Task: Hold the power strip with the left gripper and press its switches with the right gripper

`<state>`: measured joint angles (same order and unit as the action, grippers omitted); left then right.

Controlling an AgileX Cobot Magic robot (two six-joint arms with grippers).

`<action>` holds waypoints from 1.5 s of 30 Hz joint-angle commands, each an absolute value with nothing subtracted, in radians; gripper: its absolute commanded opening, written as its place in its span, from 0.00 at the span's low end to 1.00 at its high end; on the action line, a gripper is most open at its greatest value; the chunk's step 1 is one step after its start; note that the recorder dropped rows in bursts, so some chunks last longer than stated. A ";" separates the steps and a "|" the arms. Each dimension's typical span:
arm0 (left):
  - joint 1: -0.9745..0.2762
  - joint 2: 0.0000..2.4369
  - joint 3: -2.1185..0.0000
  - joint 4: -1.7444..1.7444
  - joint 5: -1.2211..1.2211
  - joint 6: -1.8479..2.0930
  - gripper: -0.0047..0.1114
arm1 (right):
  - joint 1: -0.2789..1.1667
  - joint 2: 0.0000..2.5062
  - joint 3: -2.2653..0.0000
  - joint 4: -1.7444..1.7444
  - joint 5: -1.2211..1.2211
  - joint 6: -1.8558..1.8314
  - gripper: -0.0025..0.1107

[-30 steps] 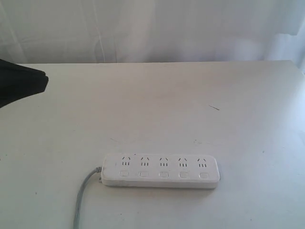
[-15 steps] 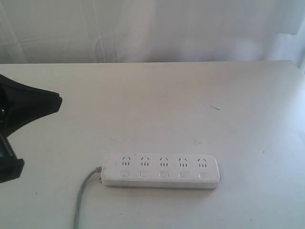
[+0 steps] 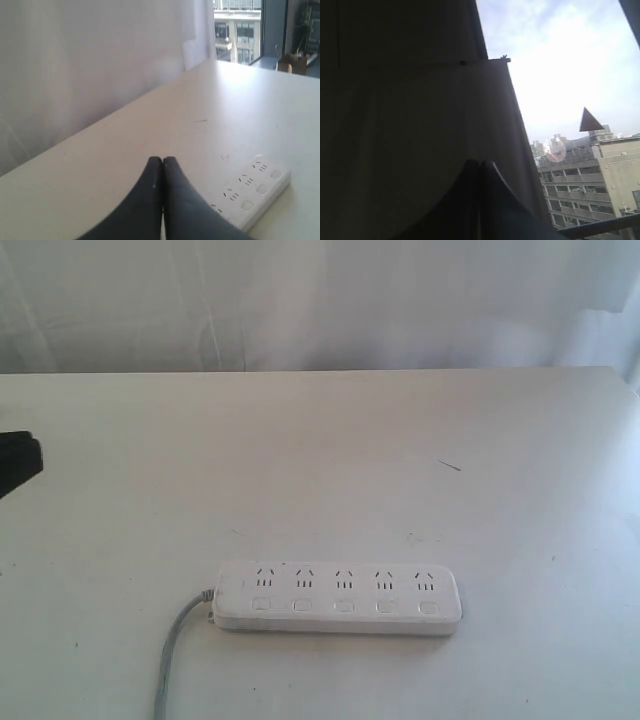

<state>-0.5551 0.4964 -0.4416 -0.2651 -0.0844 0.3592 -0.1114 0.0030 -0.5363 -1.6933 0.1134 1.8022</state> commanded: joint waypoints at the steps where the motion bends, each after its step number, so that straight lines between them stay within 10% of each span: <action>1: -0.560 0.357 -0.409 -0.299 -0.014 0.311 0.04 | -0.120 0.000 -0.516 -1.695 -0.135 1.828 0.02; 24: -0.560 0.223 -0.368 -0.191 0.175 0.313 0.04 | -0.120 0.000 0.000 -1.744 -0.049 1.644 0.02; 45: -0.560 0.223 -0.360 -0.015 0.247 0.232 0.04 | -0.120 0.000 0.000 -1.744 -0.056 1.657 0.02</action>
<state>-0.5551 0.2247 -0.3698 0.0000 0.1995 0.2688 -0.1114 0.0048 -0.0049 -1.7367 -0.0566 1.6550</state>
